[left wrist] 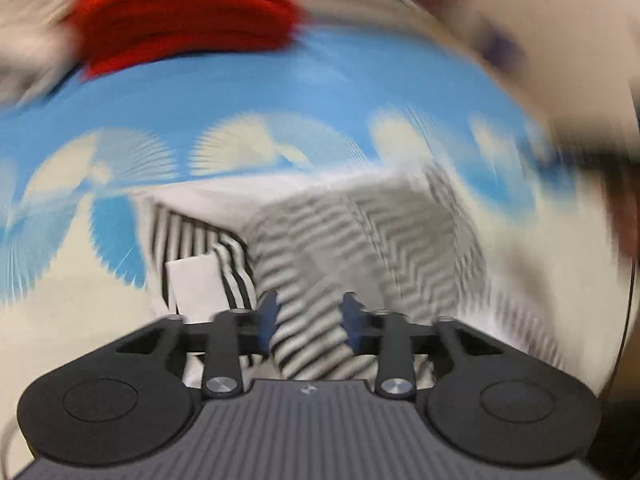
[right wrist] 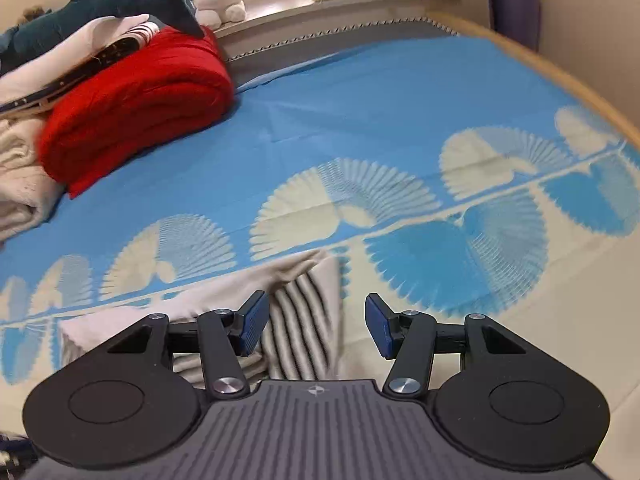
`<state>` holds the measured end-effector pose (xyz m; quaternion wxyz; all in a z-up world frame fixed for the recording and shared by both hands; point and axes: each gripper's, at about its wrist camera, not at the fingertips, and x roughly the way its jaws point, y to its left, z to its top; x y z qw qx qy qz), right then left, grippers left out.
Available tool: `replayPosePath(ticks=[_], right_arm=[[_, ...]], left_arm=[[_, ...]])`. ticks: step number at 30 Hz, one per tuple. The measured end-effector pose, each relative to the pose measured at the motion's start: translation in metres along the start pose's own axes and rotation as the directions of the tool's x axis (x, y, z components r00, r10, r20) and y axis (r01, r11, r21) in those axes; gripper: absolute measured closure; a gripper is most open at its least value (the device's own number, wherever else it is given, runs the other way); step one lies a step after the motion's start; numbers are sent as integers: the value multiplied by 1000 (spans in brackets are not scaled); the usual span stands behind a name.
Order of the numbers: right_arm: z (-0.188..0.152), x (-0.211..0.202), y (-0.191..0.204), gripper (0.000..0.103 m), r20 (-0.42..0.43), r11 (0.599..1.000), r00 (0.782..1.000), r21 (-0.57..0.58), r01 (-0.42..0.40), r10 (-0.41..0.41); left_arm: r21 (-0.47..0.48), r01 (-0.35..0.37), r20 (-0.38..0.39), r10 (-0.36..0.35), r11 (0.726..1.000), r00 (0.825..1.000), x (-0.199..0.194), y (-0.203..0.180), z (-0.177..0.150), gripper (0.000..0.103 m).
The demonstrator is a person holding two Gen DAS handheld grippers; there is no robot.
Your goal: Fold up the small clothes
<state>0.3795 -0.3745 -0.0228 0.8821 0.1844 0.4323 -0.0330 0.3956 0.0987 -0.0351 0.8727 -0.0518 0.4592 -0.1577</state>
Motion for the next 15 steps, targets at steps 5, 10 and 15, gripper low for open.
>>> replayPosePath(ticks=[5, 10, 15], right_arm=[[-17, 21, 5, 61, -106, 989, 988, 107, -98, 110], [-39, 61, 14, 64, -248, 978, 957, 183, -105, 149], [-56, 95, 32, 61, -326, 979, 934, 184, -90, 147]], left_arm=[[-345, -65, -144, 16, 936, 989, 60, 31, 6, 60], [-444, -116, -272, -11, 888, 962, 97, 44, -10, 57], [-519, -124, -289, -37, 846, 957, 96, 53, -25, 57]])
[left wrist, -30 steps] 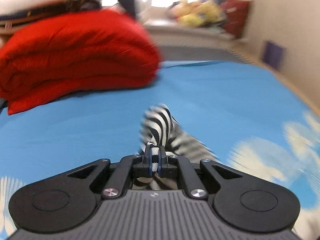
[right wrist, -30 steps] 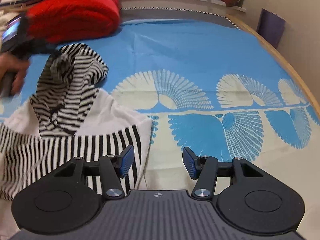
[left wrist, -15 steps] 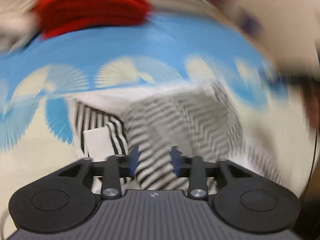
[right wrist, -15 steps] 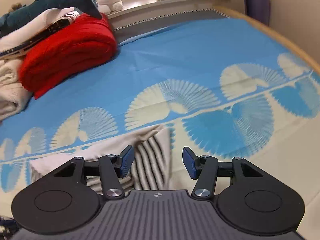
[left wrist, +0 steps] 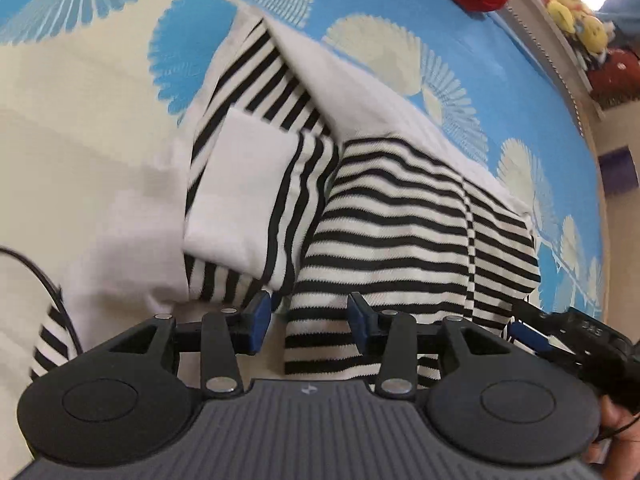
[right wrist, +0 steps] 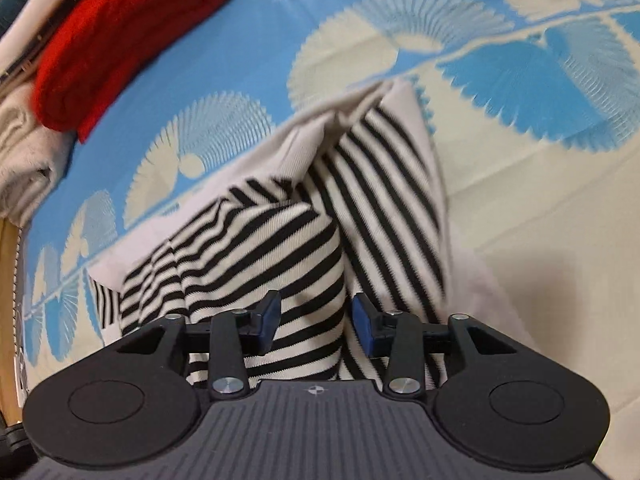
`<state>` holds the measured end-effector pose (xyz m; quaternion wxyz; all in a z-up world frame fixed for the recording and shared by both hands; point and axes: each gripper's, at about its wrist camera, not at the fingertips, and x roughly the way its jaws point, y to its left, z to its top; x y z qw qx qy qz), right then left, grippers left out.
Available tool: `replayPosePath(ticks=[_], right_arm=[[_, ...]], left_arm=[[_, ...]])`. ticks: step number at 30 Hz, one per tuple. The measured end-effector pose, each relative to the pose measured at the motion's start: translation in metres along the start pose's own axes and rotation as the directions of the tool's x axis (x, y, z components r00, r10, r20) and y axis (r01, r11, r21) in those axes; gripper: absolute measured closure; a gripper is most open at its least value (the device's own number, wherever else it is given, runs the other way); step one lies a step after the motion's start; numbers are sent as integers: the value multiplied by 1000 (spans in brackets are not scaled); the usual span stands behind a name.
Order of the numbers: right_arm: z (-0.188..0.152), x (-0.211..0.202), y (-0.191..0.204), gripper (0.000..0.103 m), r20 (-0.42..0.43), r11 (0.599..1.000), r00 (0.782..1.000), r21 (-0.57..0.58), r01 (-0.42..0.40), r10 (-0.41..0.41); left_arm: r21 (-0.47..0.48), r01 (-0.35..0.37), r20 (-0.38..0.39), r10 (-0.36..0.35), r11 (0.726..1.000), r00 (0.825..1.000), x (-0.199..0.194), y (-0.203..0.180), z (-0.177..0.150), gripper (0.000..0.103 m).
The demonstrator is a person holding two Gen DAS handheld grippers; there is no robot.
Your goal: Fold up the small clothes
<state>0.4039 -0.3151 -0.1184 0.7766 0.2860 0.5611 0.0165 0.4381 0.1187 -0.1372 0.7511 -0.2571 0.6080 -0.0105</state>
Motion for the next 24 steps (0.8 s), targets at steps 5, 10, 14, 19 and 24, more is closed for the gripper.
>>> replayPosePath(ticks=[5, 10, 14, 19, 24], right_arm=[[2, 22, 3, 61, -3, 999, 999, -3, 35, -35], [5, 4, -3, 102, 90, 997, 995, 63, -43, 37], [4, -58, -2, 102, 251, 963, 940, 78, -256, 230], [-7, -72, -28, 102, 199, 955, 954, 149, -255, 223], [-18, -23, -52, 97, -57, 978, 998, 205, 38, -26]], left_arm=[[19, 24, -30, -23, 1000, 999, 5, -2, -5, 87], [81, 97, 180, -110, 992, 978, -33, -9, 9, 102], [127, 210, 419, -244, 969, 874, -86, -3, 23, 102], [42, 67, 172, -74, 997, 982, -42, 18, 32, 101], [-45, -6, 5, 6, 999, 1000, -5, 29, 28, 88]])
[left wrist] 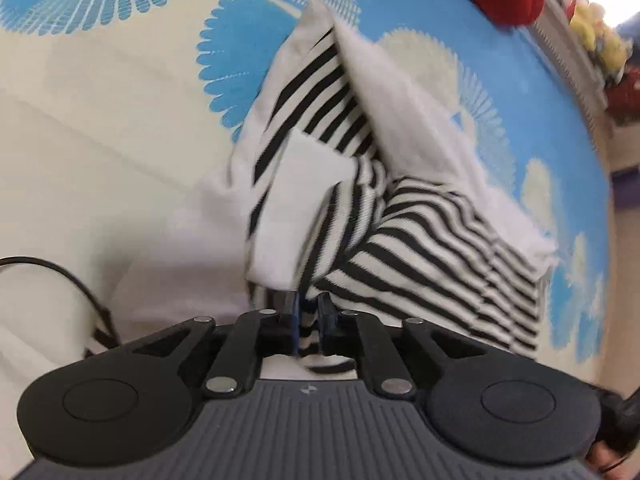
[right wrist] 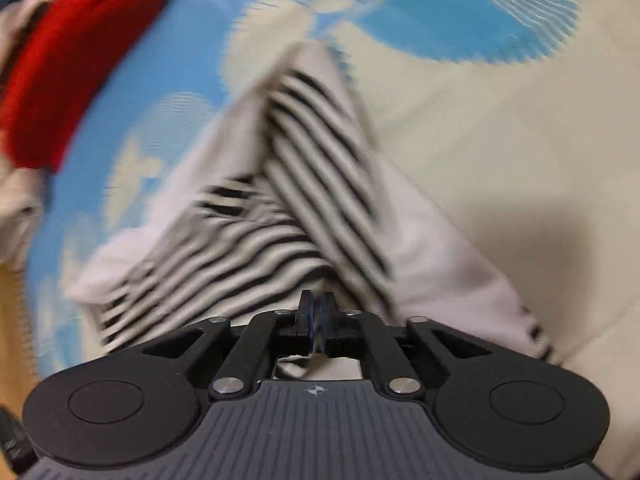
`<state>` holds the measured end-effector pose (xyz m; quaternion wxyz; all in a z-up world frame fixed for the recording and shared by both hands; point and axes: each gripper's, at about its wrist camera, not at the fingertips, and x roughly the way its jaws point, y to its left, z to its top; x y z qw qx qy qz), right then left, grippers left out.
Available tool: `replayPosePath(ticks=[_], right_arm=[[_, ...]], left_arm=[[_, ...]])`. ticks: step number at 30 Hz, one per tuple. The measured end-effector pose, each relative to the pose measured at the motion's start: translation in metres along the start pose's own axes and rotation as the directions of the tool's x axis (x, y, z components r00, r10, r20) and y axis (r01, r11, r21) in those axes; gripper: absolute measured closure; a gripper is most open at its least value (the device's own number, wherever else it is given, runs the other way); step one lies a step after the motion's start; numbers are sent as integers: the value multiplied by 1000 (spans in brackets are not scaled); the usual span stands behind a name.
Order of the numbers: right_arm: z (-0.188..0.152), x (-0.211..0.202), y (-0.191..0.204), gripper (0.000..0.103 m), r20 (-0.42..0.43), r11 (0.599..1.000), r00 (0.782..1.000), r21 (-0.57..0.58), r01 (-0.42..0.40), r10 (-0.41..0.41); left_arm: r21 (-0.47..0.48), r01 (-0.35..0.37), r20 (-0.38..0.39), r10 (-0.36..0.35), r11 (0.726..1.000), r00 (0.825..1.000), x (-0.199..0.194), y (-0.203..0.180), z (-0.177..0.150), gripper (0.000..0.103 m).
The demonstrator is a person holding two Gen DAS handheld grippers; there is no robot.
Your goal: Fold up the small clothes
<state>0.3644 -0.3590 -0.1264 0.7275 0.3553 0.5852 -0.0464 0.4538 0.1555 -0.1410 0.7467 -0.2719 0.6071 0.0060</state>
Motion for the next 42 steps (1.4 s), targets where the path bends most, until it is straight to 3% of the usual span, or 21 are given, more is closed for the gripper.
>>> replayPosePath(ticks=[2, 3, 7, 12, 16, 19, 20, 21, 23, 25, 27, 28, 30, 32, 34, 36, 38, 39, 40, 41, 42], right_arm=[[4, -3, 3, 87, 21, 1000, 1000, -17, -14, 14], [6, -5, 4, 76, 33, 999, 999, -24, -36, 37], [8, 0, 3, 64, 33, 997, 997, -33, -72, 73], [12, 10, -3, 64, 13, 995, 995, 30, -95, 95], [15, -8, -2, 62, 77, 984, 984, 72, -165, 160], [16, -13, 2, 51, 114, 982, 978, 51, -181, 174], [16, -11, 3, 50, 110, 982, 978, 51, -183, 177], [16, -11, 2, 50, 111, 982, 980, 68, -174, 165], [15, -14, -1, 50, 140, 982, 979, 96, -160, 146], [16, -16, 0, 50, 153, 982, 976, 85, -168, 154], [17, -9, 4, 50, 114, 980, 978, 73, -185, 176], [17, -3, 6, 50, 79, 981, 981, 66, -185, 179], [15, 11, 8, 50, 12, 985, 986, 53, -164, 163], [11, 19, 8, 54, -11, 988, 989, 50, -146, 147], [9, 23, 8, 75, -15, 992, 992, 34, -122, 122], [10, 22, 6, 91, -2, 992, 993, 41, -118, 119], [12, 19, 6, 98, 7, 988, 989, 42, -147, 147], [12, 16, 8, 98, 16, 985, 986, 41, -165, 164], [13, 12, 9, 99, 28, 981, 982, 38, -190, 189], [13, 8, 11, 99, 42, 972, 972, 36, -231, 230], [14, 1, 12, 99, 68, 957, 957, 40, -286, 283]], left_arm=[[10, 15, 54, -16, 1000, 998, -10, -5, 4, 64], [12, 21, 75, -22, 1000, 997, -12, -7, 5, 62], [-15, 0, 55, 1, 1000, 998, -5, -10, 5, 62], [-17, -21, 25, 21, 1000, 999, 5, -9, 2, 62], [-20, -17, 31, 18, 1000, 999, 6, -10, 2, 62], [-21, -26, 30, 27, 999, 999, 8, -11, 1, 68], [-18, -26, 36, 26, 1000, 999, 7, -12, 0, 86], [-9, -16, 46, 16, 1000, 999, 7, -14, 1, 95], [19, 44, 97, -46, 999, 994, -4, -20, 2, 97], [55, 168, 182, -175, 984, 968, -23, -27, 3, 97], [97, 251, 217, -266, 963, 939, -38, -32, 6, 97], [99, 250, 218, -266, 963, 939, -39, -32, 7, 97], [55, 170, 175, -177, 984, 969, -29, -26, 10, 95], [-30, 73, 110, -69, 997, 991, -12, -12, 11, 91], [-92, 78, 79, -70, 993, 994, -4, 0, 11, 86], [-70, 85, 71, -80, 994, 994, -4, -4, 12, 86], [-40, 88, 59, -86, 995, 995, -3, -10, 13, 86], [-31, 95, 61, -93, 995, 994, -2, -11, 13, 86], [-26, 107, 87, -105, 994, 991, -5, -13, 11, 97], [-19, 137, 135, -133, 990, 982, -12, -14, 10, 97], [-1, 195, 204, -191, 981, 960, -24, -16, 11, 97]])
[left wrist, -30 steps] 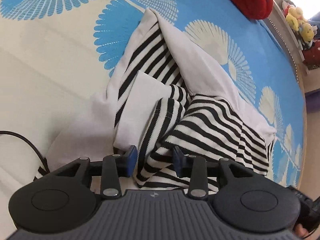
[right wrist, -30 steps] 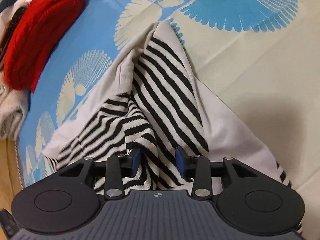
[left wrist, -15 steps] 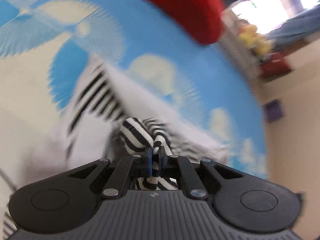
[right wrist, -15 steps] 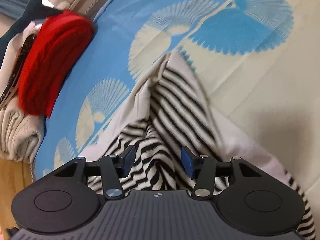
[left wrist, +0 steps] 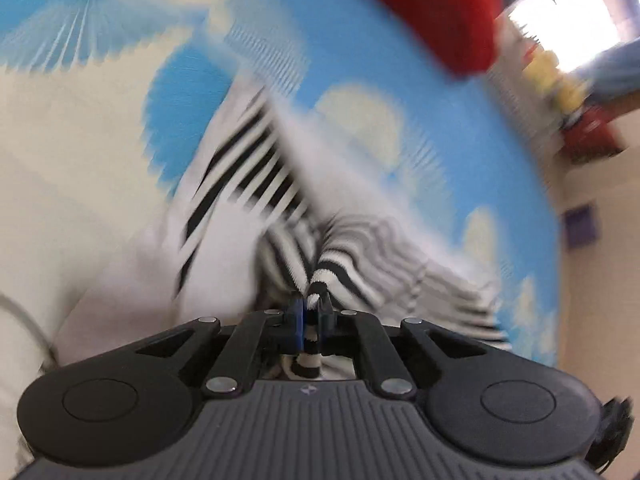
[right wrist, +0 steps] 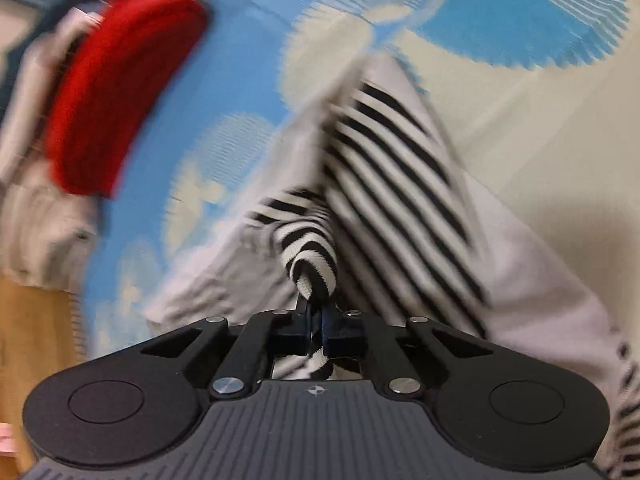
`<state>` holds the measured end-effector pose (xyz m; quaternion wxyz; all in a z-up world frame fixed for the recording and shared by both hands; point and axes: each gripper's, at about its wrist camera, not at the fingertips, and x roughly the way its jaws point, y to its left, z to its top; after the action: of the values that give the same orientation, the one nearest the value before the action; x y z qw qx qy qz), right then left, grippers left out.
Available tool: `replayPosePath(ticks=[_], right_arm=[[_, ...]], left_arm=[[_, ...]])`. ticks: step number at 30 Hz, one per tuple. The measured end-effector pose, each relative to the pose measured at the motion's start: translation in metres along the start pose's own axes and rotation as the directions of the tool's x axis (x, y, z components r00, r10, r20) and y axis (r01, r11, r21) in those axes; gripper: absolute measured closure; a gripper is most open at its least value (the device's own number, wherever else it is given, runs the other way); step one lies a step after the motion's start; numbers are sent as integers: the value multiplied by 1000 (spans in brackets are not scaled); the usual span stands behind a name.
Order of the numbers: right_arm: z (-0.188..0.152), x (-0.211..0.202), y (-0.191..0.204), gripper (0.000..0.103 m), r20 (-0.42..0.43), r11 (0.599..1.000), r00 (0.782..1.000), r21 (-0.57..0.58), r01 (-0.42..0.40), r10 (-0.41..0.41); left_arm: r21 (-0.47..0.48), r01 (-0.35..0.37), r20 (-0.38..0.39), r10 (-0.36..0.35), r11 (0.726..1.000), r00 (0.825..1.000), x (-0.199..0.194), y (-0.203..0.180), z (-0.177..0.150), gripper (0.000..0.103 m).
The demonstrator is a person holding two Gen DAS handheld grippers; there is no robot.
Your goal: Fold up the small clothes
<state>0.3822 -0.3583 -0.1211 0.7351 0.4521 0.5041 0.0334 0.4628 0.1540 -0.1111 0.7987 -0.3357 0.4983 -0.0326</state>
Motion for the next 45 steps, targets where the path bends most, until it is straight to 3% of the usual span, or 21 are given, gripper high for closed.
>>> replayPosePath(ticks=[3, 5, 7, 9, 10, 12, 13, 14, 17, 18, 20, 23, 25, 27, 31, 33, 35, 38, 39, 42, 45], right_arm=[[4, -26, 9, 99, 125, 985, 977, -2, -174, 173], [4, -38, 13, 100, 184, 977, 959, -32, -212, 214], [4, -37, 4, 100, 173, 990, 975, 3, -140, 138], [3, -17, -9, 99, 75, 998, 996, 30, 55, -57], [0, -7, -20, 98, 23, 991, 992, 59, 123, -124], [-4, 10, -34, 91, -67, 969, 973, 100, 225, -219], [-5, 10, -35, 87, -58, 964, 969, 101, 246, -242], [-5, 6, -31, 86, -30, 964, 968, 89, 252, -250], [-5, -19, -4, 77, 123, 968, 961, -15, 252, -249], [-7, -28, 6, 69, 190, 966, 953, -60, 253, -238], [-10, -35, 16, 68, 234, 967, 955, -131, 217, -183], [-11, -16, 10, 68, 90, 987, 992, -128, 100, -89], [-13, 5, -2, 68, -28, 985, 988, -93, 148, -151], [-16, 17, -13, 63, -78, 960, 960, -108, 260, -269], [-11, 7, -14, 60, -31, 970, 972, -77, 231, -234], [-12, -4, -2, 60, 25, 975, 983, -129, 184, -182], [-14, -1, -3, 56, -11, 982, 988, -116, 149, -151], [-23, 8, -22, 56, -106, 970, 964, -40, 239, -242], [-23, 3, -27, 56, -91, 965, 961, -15, 262, -262], [-24, -42, -8, 56, 21, 974, 974, -37, 226, -225], [-33, -117, 18, 57, 176, 982, 976, -115, 148, -127]], left_arm=[[54, 137, 138, -144, 989, 980, -31, -13, 5, 97], [78, 64, 116, -73, 995, 990, -28, -13, 8, 97], [33, -71, -26, 72, 997, 997, -1, 3, 5, 96], [-4, -222, -185, 218, 975, 958, 29, 24, -7, 94], [-18, -255, -211, 246, 967, 946, 35, 31, -11, 92], [3, -234, -180, 231, 972, 956, 31, 25, -9, 92], [31, -216, -139, 218, 976, 966, 24, 17, -6, 87], [56, -200, -84, 204, 978, 975, 16, 10, -3, 78], [134, -147, 44, 143, 980, 989, -4, -8, 2, 72], [145, -125, 44, 119, 982, 992, -6, -11, -1, 72], [153, -83, 3, 83, 985, 997, -1, -13, -7, 72], [184, -114, -91, 132, 976, 987, 22, -10, -15, 72], [204, -211, -150, 244, 956, 958, 39, -4, -22, 74], [196, -247, -162, 280, 949, 946, 42, 4, -23, 79], [255, -159, -78, 184, 954, 980, 19, -14, -18, 79], [265, -87, -89, 115, 960, 989, 16, -18, -18, 78], [268, -122, -136, 163, 956, 977, 25, -16, -24, 77], [336, -289, -172, 361, 896, 917, 39, 0, -37, 78], [335, -305, -145, 369, 892, 918, 30, -1, -37, 78], [337, -204, -10, 221, 919, 975, -27, -22, -34, 77], [390, -159, 129, 117, 907, 985, -95, -38, -42, 75]])
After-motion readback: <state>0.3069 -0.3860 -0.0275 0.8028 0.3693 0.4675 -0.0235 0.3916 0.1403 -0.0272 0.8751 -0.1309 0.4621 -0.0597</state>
